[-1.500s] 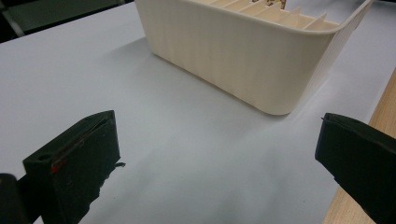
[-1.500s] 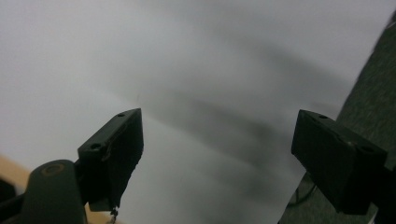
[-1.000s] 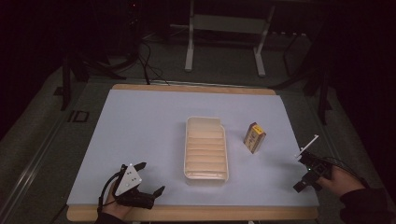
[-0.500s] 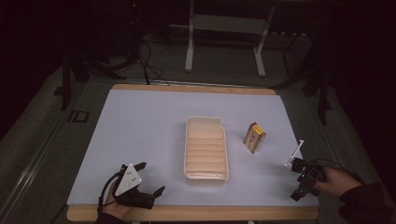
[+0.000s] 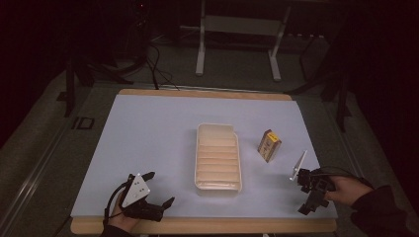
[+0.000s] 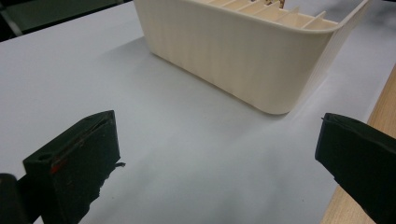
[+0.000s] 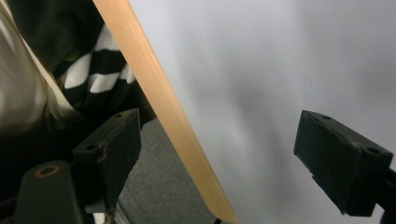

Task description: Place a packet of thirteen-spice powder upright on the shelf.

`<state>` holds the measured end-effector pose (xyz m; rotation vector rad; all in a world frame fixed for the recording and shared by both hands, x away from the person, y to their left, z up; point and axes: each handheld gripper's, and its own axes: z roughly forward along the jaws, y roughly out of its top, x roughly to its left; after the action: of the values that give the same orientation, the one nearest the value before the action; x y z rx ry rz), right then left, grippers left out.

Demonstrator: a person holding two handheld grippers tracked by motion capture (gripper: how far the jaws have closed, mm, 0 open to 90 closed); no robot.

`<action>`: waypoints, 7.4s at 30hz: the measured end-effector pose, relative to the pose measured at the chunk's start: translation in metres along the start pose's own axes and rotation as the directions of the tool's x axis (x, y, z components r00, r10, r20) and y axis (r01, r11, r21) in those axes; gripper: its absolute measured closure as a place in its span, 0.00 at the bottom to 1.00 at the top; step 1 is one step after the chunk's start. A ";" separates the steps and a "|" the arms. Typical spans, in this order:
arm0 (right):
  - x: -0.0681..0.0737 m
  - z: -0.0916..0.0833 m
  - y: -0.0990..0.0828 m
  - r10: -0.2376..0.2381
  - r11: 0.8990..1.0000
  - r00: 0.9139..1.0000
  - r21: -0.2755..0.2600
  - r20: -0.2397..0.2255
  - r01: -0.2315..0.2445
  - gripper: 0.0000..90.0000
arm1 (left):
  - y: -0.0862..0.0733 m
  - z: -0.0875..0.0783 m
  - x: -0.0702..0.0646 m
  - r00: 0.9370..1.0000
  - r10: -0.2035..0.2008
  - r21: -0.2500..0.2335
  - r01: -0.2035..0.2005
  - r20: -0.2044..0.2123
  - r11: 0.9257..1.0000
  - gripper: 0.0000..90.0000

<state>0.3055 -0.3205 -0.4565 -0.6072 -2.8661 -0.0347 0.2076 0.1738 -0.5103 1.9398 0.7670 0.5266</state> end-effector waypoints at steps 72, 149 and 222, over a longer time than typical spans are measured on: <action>-0.016 -0.110 0.110 -0.115 0.970 0.953 -0.176 0.279 0.169 0.19 | 0.000 0.000 0.000 1.000 0.001 0.001 -0.001 0.016 1.000 0.00; -0.046 -0.079 0.103 -0.311 0.933 0.900 -0.081 0.304 0.350 0.75 | -0.001 0.002 0.001 1.000 -0.002 0.008 0.001 0.023 1.000 0.00; 0.018 -0.084 0.157 -0.462 0.677 0.823 -0.469 0.330 0.568 0.75 | -0.001 0.002 0.000 0.999 0.000 0.012 0.000 0.039 1.000 0.00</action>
<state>0.3696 -0.1757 -0.3738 0.1820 -3.0980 -0.9768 0.2086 0.1733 -0.5121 1.9557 0.7468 0.4840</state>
